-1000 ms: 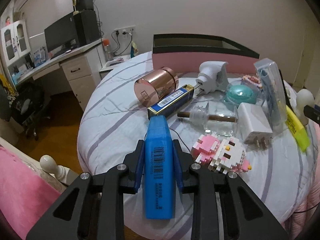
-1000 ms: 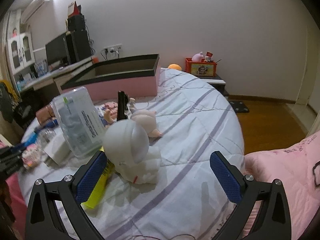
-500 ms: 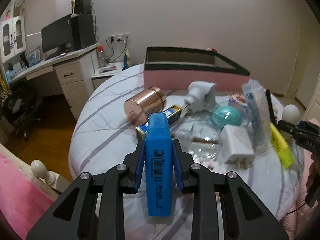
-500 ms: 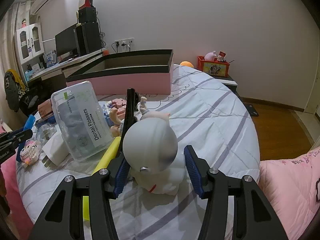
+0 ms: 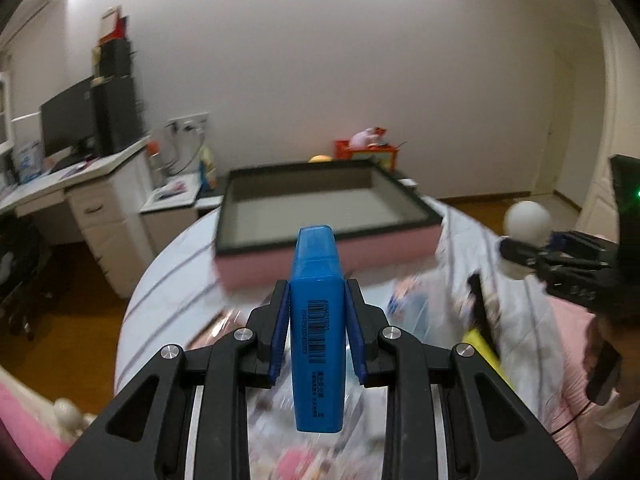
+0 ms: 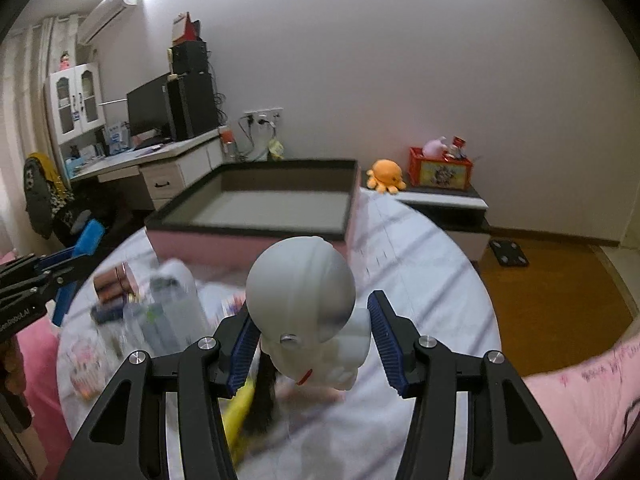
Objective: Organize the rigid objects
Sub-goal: 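Carry the blue highlighter and white figurine into the pink box and release both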
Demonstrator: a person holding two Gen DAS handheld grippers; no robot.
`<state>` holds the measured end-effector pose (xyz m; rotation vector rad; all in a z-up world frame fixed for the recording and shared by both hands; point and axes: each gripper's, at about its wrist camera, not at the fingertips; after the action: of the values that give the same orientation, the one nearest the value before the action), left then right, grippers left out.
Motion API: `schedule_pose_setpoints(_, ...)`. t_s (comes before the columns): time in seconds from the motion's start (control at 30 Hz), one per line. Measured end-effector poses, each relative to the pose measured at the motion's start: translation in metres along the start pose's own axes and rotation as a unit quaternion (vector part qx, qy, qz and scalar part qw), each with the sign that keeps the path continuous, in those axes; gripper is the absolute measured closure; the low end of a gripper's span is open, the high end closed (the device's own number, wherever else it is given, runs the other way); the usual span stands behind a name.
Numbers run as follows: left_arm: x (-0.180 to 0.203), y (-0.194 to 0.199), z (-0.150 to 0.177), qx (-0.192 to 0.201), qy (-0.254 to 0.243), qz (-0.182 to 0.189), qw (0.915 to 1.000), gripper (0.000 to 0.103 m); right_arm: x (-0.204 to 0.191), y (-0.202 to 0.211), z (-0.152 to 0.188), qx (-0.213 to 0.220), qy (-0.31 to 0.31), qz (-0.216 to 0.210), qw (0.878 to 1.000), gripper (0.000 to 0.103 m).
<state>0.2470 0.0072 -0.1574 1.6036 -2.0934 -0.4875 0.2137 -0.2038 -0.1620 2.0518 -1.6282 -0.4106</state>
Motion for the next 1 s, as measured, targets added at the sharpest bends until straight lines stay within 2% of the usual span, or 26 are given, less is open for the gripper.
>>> schedule_pose_setpoints(0.2, 0.006, -0.055, -0.056, -0.026, -0.021, 0.029, 0.9990, 0.076, -0.002, -0.047, -0.055, -0.010, 0.016, -0.038, 0.999, 0.048)
schedule_pose_setpoints(0.3, 0.003, -0.088, -0.075, -0.045, -0.027, 0.018, 0.9985, 0.076, -0.005, -0.077, -0.076, -0.021, 0.020, -0.062, 0.998, 0.048)
schedule_pose_setpoints(0.47, -0.013, -0.153, -0.095, -0.102, -0.029, -0.009, 0.9943, 0.076, -0.014, -0.139, -0.103, -0.071, 0.031, -0.084, 0.993, 0.048)
schedule_pose_setpoints(0.6, -0.025, -0.189, -0.096, -0.140, -0.022, -0.023, 0.9897, 0.076, -0.022, -0.182, -0.106, -0.123, 0.030, -0.103, 0.987, 0.048)
schedule_pose_setpoints(0.7, -0.032, -0.204, -0.093, -0.161, -0.022, -0.038, 0.9860, 0.076, -0.026, -0.200, -0.101, -0.155, 0.033, -0.107, 0.982, 0.048)
schedule_pose_setpoints(0.83, -0.036, -0.211, -0.093, -0.166, -0.016, -0.046, 0.9848, 0.075, -0.028, -0.210, -0.096, -0.176, 0.035, -0.111, 0.977, 0.048)
schedule_pose_setpoints(0.9, -0.034, -0.209, -0.091, -0.166, -0.021, -0.045, 0.9849, 0.060, -0.026, -0.212, -0.093, -0.179, 0.026, -0.113, 0.977, 0.048)
schedule_pose_setpoints(0.93, -0.033, -0.205, -0.091, -0.160, -0.023, -0.058, 0.9852, 0.049, -0.026, -0.211, -0.092, -0.181, 0.026, -0.108, 0.977, 0.047)
schedule_pose_setpoints(0.97, -0.035, -0.204, -0.092, -0.153, -0.024, -0.069, 0.9855, 0.040, -0.025, -0.208, -0.092, -0.179, 0.028, -0.102, 0.978, 0.043)
schedule_pose_setpoints(1.0, -0.037, -0.198, -0.093, -0.142, -0.022, -0.078, 0.9865, 0.036, -0.024, -0.203, -0.093, -0.176, 0.030, -0.094, 0.979, 0.035)
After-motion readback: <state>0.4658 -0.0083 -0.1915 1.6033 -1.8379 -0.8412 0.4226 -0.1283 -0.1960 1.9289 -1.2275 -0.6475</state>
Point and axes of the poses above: each gripper's, at about its wrist camera, not at the fingertips, and y roughly against the way its jaws point, x to its right, z to its underside, and after that the axes turned 9 degrees about y, right-handed
